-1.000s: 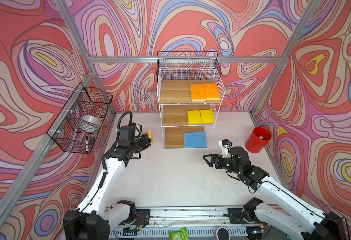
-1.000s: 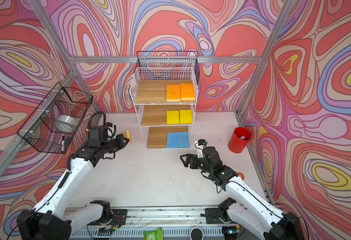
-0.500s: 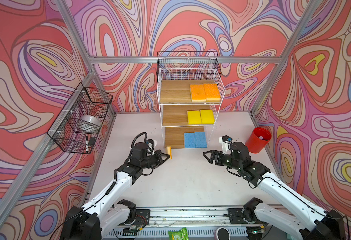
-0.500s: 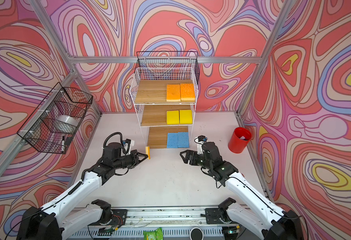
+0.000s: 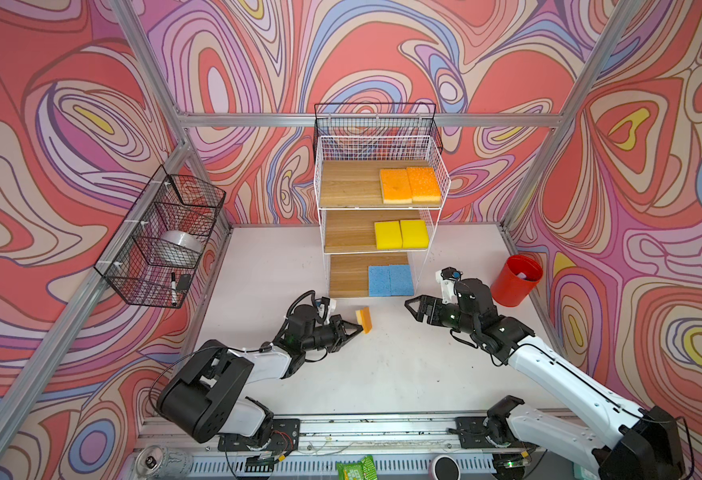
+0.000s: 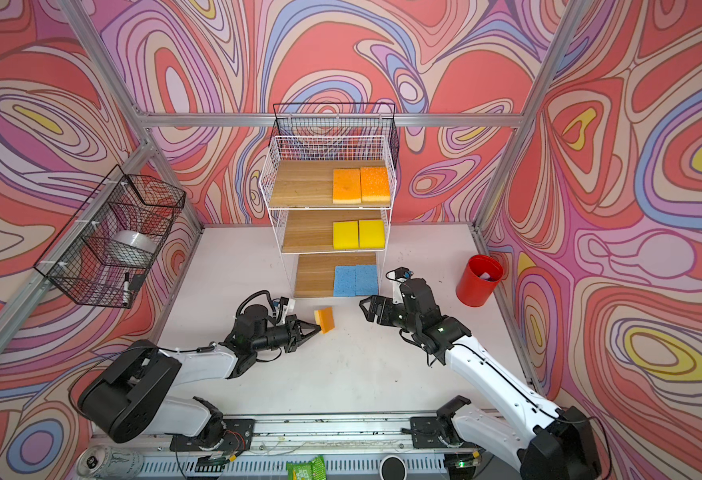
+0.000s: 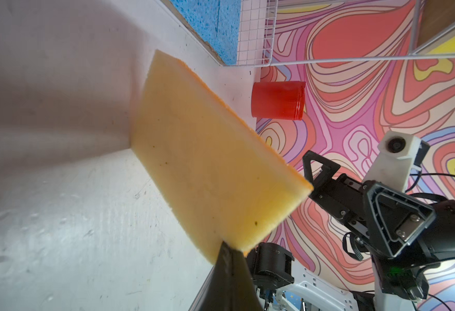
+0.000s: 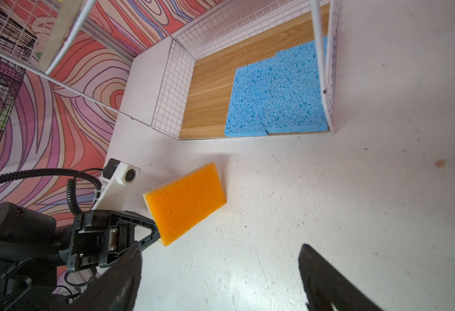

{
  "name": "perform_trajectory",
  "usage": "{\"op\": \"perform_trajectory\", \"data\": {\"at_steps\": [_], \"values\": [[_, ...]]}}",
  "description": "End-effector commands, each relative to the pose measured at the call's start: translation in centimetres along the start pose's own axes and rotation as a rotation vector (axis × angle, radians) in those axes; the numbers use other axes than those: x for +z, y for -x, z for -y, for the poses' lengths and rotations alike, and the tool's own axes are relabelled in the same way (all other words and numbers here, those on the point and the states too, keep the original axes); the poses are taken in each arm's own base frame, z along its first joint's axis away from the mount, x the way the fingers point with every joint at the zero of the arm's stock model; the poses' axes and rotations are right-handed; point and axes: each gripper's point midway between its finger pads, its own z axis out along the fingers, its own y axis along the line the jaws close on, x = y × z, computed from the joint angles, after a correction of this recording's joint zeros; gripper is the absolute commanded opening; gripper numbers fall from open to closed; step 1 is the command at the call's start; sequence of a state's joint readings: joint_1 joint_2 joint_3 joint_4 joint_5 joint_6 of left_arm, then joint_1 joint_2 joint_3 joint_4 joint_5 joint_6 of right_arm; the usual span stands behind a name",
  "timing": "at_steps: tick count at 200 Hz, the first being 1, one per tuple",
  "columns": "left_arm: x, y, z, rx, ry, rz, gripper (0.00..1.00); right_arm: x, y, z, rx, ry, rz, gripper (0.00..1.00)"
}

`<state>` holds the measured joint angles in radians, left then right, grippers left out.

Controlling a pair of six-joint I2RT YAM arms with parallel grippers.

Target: Place and organize the cleaning sponges onto the shelf

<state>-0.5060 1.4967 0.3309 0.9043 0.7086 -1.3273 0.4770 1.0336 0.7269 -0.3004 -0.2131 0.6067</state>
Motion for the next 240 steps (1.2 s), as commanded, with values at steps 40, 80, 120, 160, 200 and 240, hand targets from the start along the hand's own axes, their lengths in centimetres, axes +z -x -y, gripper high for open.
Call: {"op": "perform_trajectory", "data": {"at_steps": [40, 80, 120, 160, 200, 240], "values": [[0.1, 0.4, 1.0, -0.001, -0.099, -0.003, 0.19, 0.5, 0.6, 0.6, -0.012, -0.033, 0.012, 0.94], [-1.5, 1.3, -0.9, -0.038, -0.059, 0.048, 0.54, 0.6, 0.7, 0.9, -0.031, -0.05, 0.014, 0.94], [-2.4, 1.2, -1.8, -0.022, 0.021, 0.058, 0.66, 1.1, 0.8, 1.0, -0.04, -0.058, 0.005, 0.94], [-5.5, 1.3, -3.1, 0.079, 0.26, 0.14, 0.71, 1.2, 1.0, 1.2, -0.056, -0.068, 0.007, 0.94], [-9.3, 2.5, -0.8, 0.306, 0.522, 0.18, 0.79, 1.7, 0.7, 1.5, -0.062, -0.078, -0.002, 0.94], [-9.2, 2.1, -1.7, 0.405, 0.703, 0.077, 0.83, 1.8, 0.9, 1.5, -0.071, -0.082, 0.001, 0.94]]}}
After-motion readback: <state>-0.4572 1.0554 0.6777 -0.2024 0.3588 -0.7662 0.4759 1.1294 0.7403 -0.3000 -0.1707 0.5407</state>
